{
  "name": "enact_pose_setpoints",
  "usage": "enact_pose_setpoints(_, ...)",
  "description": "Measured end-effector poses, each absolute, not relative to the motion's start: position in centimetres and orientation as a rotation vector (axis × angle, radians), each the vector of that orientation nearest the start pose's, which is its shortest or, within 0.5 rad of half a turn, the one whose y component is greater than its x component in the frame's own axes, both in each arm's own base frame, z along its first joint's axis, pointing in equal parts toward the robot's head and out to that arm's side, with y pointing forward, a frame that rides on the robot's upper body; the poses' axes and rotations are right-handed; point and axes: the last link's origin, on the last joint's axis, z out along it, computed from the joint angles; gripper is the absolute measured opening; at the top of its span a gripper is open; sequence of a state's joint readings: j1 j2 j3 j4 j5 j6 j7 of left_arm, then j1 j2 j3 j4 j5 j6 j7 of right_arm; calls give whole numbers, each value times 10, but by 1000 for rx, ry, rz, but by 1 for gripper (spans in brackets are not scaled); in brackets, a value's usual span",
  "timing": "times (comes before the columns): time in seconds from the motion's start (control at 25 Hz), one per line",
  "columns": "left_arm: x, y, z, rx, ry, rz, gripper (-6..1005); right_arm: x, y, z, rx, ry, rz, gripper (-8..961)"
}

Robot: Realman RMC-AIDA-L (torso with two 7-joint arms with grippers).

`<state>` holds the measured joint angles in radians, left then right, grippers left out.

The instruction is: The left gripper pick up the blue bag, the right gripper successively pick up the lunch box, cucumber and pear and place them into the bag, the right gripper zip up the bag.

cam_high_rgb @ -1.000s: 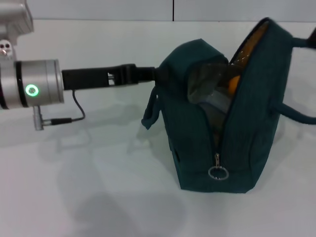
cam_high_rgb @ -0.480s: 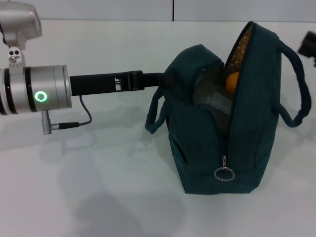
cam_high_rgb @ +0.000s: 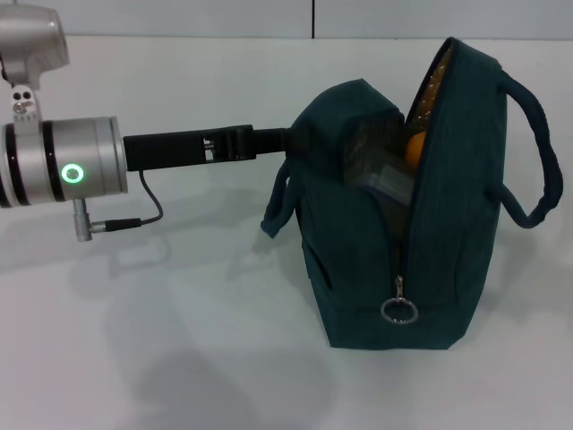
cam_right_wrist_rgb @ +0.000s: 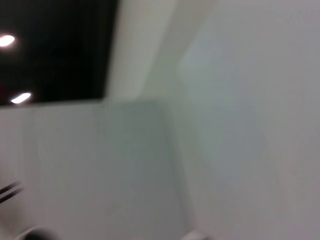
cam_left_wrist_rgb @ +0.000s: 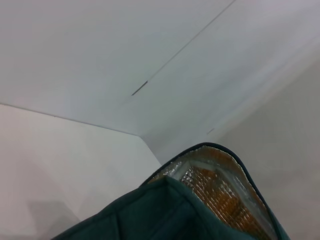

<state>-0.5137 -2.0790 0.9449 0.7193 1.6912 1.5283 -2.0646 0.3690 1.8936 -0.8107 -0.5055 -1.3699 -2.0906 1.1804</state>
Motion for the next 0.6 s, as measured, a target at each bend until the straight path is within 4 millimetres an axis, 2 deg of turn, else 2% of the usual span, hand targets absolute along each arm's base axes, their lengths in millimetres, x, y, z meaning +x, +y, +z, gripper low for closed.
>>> enact_pose_setpoints(0.16, -217, 342, -3, -2579, -1427, -1015, 68, 256, 257, 74, -2808, 206, 1364, 596)
enact_pose_setpoints(0.36, -216, 343, -3, -2579, -1425, -1018, 72, 254, 266, 38, -3024, 338, 1131, 672)
enact_pose_setpoints(0.6, -215, 343, -4, -2578, -1427, -1026, 78, 248, 278, -6, -3151, 466, 865, 691)
